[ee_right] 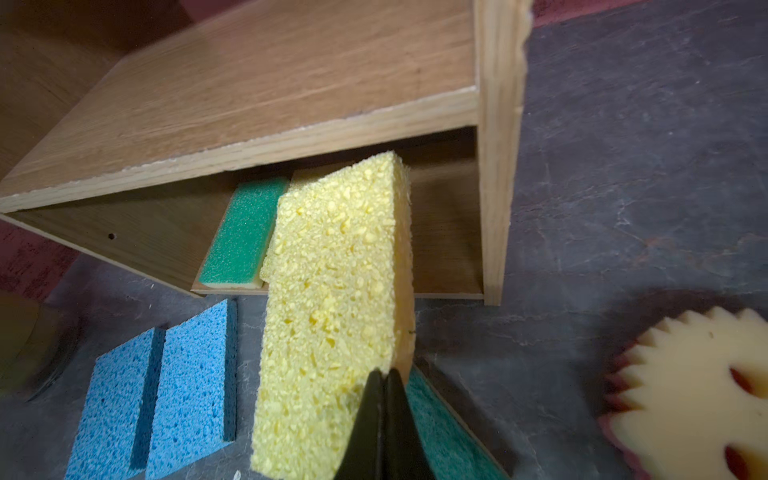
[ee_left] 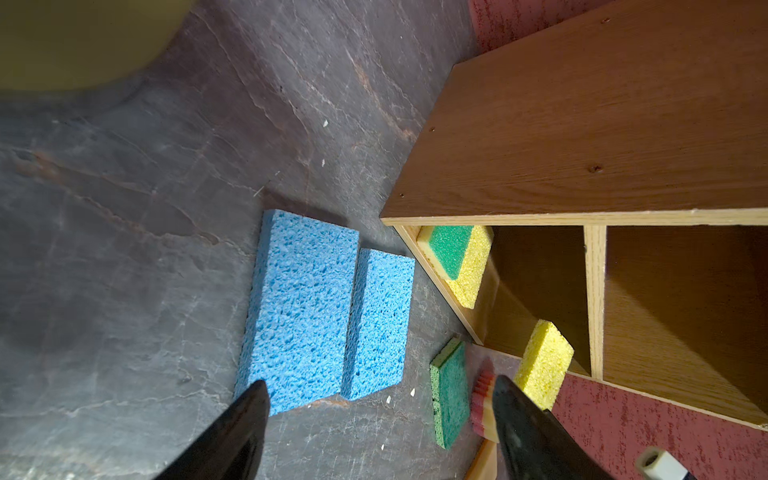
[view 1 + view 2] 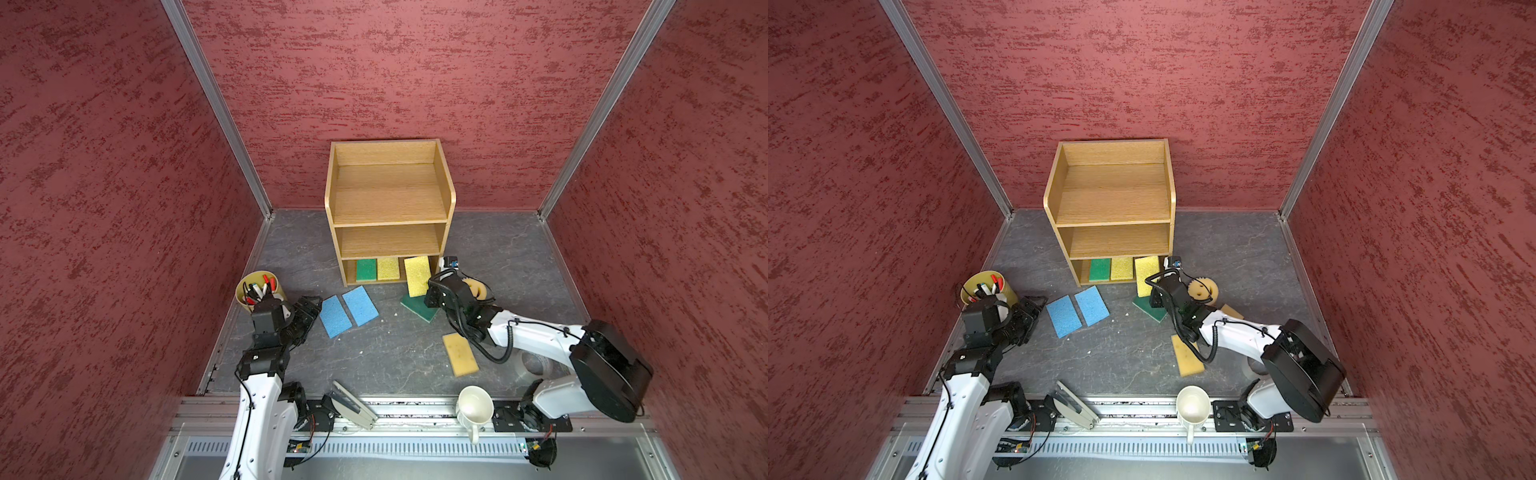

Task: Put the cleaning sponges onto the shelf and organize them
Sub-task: 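Carry the second yellow sponge into the bottom shelf beside the others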

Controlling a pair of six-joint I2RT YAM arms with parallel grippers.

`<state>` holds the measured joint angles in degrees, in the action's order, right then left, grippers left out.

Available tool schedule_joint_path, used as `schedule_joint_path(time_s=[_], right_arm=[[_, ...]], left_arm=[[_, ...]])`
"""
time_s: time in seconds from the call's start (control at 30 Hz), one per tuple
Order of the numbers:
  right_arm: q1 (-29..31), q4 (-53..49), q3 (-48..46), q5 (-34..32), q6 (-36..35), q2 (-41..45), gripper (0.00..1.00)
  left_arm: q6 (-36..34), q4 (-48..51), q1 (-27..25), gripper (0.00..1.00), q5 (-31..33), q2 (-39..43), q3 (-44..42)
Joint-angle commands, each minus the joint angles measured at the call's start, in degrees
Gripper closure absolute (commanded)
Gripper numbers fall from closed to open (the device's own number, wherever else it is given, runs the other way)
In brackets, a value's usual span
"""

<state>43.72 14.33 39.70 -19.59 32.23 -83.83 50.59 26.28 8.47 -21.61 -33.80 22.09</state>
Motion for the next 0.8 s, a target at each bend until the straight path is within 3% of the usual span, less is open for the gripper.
schedule_joint_path(time_s=[0.0, 0.43, 0.77], right_arm=[[-0.6, 3.8, 1.7, -4.5, 3.0, -2.3, 1.00], [-1.1, 6.8, 9.0, -4.8, 3.7, -15.3, 1.00], [-1.8, 5.4, 9.3, -9.1, 4.9, -18.6, 1.00]], left_arm=[[0.9, -2.5, -0.6, 0.16, -0.3, 0.3, -1.3], [2.1, -8.6, -6.1, 0.16, 2.5, -3.5, -3.6], [2.1, -10.5, -7.3, 0.16, 2.5, -5.9, -3.6]])
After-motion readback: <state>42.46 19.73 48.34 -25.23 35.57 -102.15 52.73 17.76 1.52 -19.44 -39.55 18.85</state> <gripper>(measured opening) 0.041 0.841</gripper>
